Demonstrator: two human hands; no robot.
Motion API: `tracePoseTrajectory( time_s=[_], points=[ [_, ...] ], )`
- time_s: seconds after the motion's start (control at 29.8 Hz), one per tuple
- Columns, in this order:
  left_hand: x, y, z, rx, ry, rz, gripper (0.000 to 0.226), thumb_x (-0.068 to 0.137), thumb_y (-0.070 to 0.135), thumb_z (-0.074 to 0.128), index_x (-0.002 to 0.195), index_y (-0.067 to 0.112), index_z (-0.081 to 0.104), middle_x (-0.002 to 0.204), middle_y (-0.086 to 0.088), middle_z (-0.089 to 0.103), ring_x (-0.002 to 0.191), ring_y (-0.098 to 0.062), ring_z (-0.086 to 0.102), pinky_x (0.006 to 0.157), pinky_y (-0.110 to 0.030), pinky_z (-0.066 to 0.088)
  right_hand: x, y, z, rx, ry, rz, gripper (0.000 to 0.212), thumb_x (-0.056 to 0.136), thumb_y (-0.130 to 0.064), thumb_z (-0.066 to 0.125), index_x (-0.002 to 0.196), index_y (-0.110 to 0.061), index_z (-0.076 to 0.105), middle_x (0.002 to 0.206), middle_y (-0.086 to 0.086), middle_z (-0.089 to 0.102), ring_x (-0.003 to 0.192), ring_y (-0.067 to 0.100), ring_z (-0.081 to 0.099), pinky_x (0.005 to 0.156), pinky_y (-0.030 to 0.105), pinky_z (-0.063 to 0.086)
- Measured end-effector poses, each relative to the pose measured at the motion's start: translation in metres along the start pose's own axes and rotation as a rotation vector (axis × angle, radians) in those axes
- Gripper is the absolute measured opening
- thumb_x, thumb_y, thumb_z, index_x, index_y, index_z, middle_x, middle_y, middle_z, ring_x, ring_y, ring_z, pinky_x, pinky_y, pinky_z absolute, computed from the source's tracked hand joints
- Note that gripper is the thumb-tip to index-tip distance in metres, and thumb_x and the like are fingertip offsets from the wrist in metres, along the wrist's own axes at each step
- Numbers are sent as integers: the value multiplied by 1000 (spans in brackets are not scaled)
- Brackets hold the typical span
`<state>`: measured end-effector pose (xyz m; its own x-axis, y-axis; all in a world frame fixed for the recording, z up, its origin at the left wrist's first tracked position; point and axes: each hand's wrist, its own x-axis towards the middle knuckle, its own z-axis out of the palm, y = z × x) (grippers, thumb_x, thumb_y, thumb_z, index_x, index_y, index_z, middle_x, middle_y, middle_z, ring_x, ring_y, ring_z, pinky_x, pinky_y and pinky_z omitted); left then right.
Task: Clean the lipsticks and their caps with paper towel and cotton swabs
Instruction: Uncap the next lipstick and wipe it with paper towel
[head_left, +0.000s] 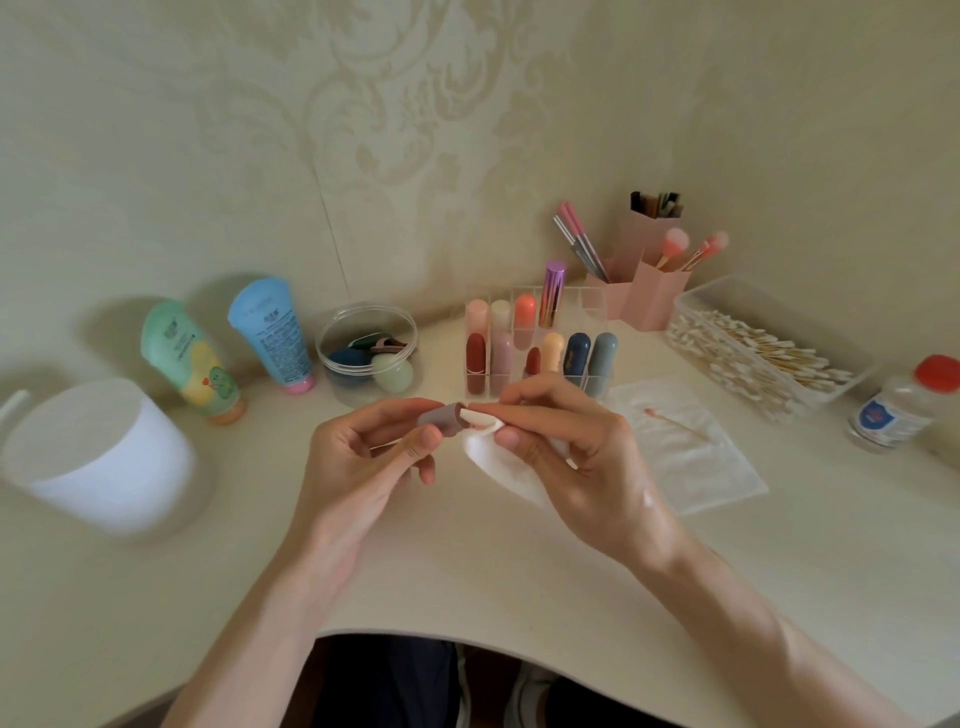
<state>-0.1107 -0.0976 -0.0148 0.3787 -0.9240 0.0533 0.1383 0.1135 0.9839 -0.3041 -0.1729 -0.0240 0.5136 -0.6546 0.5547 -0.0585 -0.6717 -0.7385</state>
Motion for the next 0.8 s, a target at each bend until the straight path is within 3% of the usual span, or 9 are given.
tracePoseTrajectory(
  time_s=[0.13,0.27,0.47,0.64,0.8],
  points=[
    [0,-1,0,-4,-1,2,26,70,22,78,94,12,79,87,-11,79,51,-18,53,51,-14,40,1,-1,-3,3,-22,5,27,103,-17,63,126,-20,75,111,-7,63,98,19,66,86,23,47],
    [-1,-1,1,17,-19,7,26,74,17,77,97,6,77,84,-9,79,51,-16,54,51,-13,41,0,-2,1,-46,-11,-17,26,101,-16,65,123,-12,78,111,-4,64,96,15,66,88,21,48],
    [-1,-2,1,55,-45,33,30,72,20,81,97,4,77,92,-14,79,55,-20,54,61,-21,50,-4,-8,3,-97,130,-26,20,92,-16,80,112,-13,82,108,-6,71,101,15,71,88,28,54],
    [-1,-2,2,52,-65,44,32,68,22,82,95,4,77,83,-6,77,57,-18,56,62,-23,52,-7,-12,13,-137,185,-38,22,87,-14,84,108,-7,82,108,0,72,102,5,69,90,15,49],
    [-2,-3,1,56,-76,7,31,66,20,83,92,6,77,79,-7,75,59,-18,60,62,-24,53,-9,-12,19,-106,220,-8,19,86,-16,84,102,-7,82,104,-1,71,97,5,69,87,15,50]
  ],
)
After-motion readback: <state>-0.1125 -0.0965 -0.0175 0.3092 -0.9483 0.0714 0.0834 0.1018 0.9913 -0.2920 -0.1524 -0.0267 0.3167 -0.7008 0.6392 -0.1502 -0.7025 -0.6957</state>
